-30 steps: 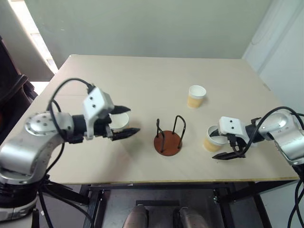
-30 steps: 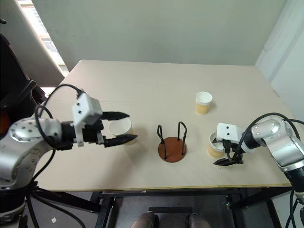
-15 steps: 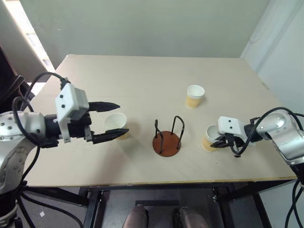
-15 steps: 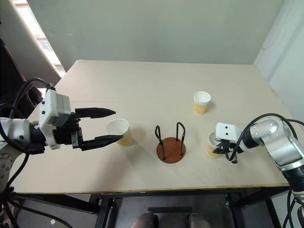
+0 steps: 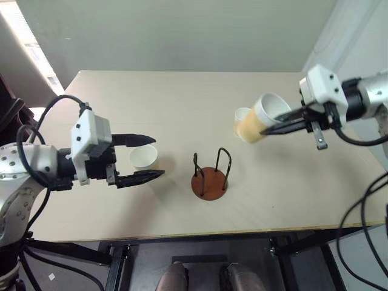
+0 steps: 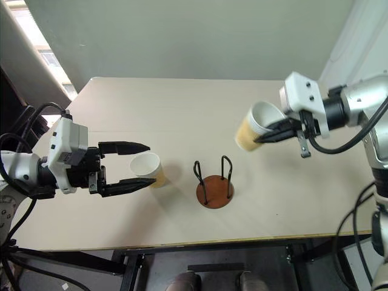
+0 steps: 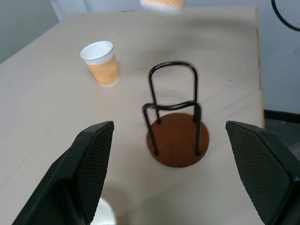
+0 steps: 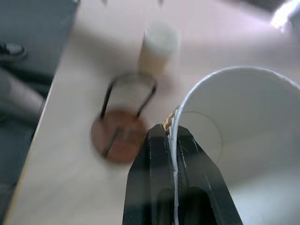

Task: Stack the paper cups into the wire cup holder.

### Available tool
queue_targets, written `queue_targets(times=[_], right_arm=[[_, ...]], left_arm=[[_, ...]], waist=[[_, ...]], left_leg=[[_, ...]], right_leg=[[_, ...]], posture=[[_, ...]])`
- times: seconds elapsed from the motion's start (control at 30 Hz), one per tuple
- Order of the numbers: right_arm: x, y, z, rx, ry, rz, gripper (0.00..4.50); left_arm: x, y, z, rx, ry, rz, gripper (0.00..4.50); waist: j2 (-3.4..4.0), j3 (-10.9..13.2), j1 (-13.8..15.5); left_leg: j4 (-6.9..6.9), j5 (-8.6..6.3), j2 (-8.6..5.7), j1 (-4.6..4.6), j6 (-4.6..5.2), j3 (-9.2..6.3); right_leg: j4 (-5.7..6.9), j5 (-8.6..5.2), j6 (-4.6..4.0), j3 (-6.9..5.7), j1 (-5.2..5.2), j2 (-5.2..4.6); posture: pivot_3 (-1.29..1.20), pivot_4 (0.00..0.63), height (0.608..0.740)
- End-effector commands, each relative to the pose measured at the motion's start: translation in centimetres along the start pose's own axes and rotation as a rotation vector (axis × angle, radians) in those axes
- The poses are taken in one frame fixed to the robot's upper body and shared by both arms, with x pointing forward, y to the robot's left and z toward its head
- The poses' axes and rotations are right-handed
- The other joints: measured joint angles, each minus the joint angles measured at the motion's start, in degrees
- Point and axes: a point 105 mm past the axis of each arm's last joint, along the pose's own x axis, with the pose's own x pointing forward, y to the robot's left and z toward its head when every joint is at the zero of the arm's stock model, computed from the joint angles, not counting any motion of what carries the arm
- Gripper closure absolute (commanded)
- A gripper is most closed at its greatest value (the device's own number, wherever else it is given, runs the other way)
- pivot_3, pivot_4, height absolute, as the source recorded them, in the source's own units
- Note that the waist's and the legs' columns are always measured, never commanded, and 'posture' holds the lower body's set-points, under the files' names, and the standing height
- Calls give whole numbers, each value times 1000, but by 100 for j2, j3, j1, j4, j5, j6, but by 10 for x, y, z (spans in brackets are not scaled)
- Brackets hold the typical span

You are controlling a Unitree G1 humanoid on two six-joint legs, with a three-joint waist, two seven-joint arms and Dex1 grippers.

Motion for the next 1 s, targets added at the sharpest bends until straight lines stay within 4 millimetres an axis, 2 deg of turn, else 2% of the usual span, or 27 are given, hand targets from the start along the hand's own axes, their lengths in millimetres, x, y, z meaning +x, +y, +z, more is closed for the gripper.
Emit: queue_targets(times=[0.03, 0.17, 0.4, 0.53, 0.7, 0.8, 1.0], right_arm=[[24, 3, 1, -37, -19, 51, 4488], [46, 9, -9, -32, -7, 97, 4488], [55, 21, -28, -30, 58, 166, 4488], [56, 22, -26, -17, 32, 180, 4488], [59, 21, -25, -16, 31, 186, 4488], [61, 23, -24, -20, 35, 200, 3890], [63, 23, -27, -30, 53, 194, 1909]], left_arm=[[-4, 4, 0, 37, 23, 28, 376], [-5, 5, -9, 17, 58, 55, 376], [-5, -3, -13, 2, 71, 60, 376], [-6, -4, -11, -2, 63, 70, 376], [-8, 8, -14, 1, 77, 140, 376], [-7, 8, -15, 3, 77, 138, 376], [-4, 8, -16, 2, 78, 138, 376]], waist=[[0, 0, -12], [1, 0, 3], [0, 0, 0], [0, 0, -1], [0, 0, -7], [0, 0, -8], [0, 0, -8]], left_leg=[[-4, 1, 0, 0, -1, -1], [-17, 2, 1, -15, -5, -3], [-19, -5, 1, -28, -19, -3], [-25, -2, 2, -27, -24, -4], [-26, 7, 5, -20, -32, -4], [-26, 12, 5, -20, -33, -4], [-26, 12, 5, -20, -35, -4]], right_leg=[[1, 0, -2, -3, -2, 0], [3, 11, 17, -7, -20, -2], [-1, 15, 24, -8, -32, -4], [7, 16, 21, -9, -36, -4], [13, 21, 5, -10, -37, -3], [14, 16, -12, -11, -37, -3], [14, 16, -14, -12, -37, -3]], posture=[[0, 150, 740], [0, 150, 740], [0, 150, 740], [0, 150, 740], [0, 150, 740], [0, 150, 740], [0, 150, 740]])
